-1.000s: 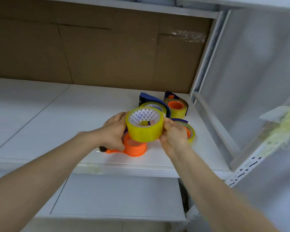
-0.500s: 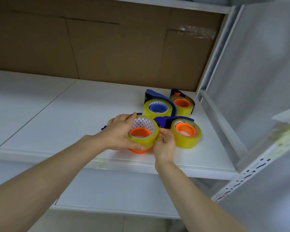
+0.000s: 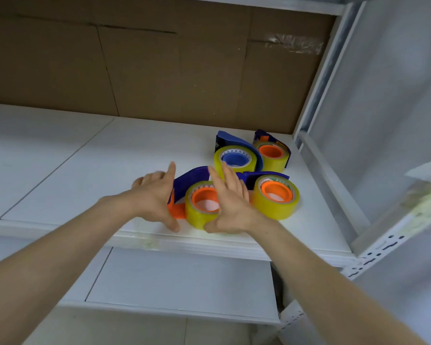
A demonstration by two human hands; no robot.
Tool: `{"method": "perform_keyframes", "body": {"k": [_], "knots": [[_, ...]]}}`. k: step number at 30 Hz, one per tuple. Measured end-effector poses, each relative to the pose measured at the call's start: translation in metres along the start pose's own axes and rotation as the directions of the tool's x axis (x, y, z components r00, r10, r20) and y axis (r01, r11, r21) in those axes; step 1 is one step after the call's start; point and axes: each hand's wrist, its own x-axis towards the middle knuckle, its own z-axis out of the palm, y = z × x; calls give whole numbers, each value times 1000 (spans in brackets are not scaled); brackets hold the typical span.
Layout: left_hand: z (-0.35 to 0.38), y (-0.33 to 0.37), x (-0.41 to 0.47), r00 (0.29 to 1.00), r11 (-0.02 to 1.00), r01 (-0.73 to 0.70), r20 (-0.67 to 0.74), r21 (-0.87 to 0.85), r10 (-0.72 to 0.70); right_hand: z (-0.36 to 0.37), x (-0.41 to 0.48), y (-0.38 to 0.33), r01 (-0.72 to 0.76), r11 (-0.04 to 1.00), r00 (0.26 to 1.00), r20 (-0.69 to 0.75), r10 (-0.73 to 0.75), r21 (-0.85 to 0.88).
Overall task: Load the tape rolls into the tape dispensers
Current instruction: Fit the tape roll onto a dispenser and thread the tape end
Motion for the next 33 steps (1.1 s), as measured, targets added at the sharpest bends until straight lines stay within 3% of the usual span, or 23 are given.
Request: {"method": "perform_keyframes", "body": {"k": [4, 7, 9, 13, 15, 17, 18, 19, 20, 22, 25, 28, 30, 33], "knots": [[2, -13, -3, 999, 957, -30, 29, -289, 40, -11, 30, -5, 173, 903, 964, 256, -73, -392], [-2, -20, -5, 1000, 906, -25, -10, -422, 23, -17, 48, -13, 247, 845, 937, 340, -83, -474], [-4, -28, -8, 1000, 796, 6, 12, -606, 1, -19, 55, -12, 259, 854, 945, 302, -128, -451], [-6, -38, -16, 988, 449, 11, -61, -894, -145, -18, 53, -5, 201, 918, 975, 157, -155, -343], [-4, -39, -14, 934, 234, -61, -138, -970, -329, -20, 49, -6, 139, 967, 990, 49, -131, -212], [-6, -38, -12, 883, 17, -121, -116, -992, -454, -25, 46, -11, 69, 992, 993, -102, -58, 106], [-6, -35, -12, 884, -51, -127, -90, -991, -458, -28, 45, -14, 56, 940, 989, -146, -7, 335], [-7, -29, -14, 902, -91, -121, -71, -989, -426, -29, 44, -16, 56, 823, 987, -154, 39, 566], [-9, -22, -16, 926, -97, -114, -71, -989, -371, -29, 42, -18, 54, 662, 989, -132, 69, 747], [-13, -5, -19, 963, -66, -147, -127, -987, -238, -25, 39, -22, -23, 409, 993, -28, 118, 912], [-14, 14, -20, 961, -3, -270, -270, -963, -54, -19, 35, -23, -141, 326, 980, 86, 179, 935], [-8, 21, -16, 955, 111, -294, -286, -949, 79, -17, 30, -19, -191, 212, 969, 149, 199, 958], [-3, 26, -14, 957, 130, -288, -281, -949, 69, -14, 27, -17, -208, 192, 965, 168, 204, 959], [-4, 31, -12, 960, 72, -278, -280, -958, -14, -14, 25, -10, -215, 89, 949, 187, 253, 973]]}}
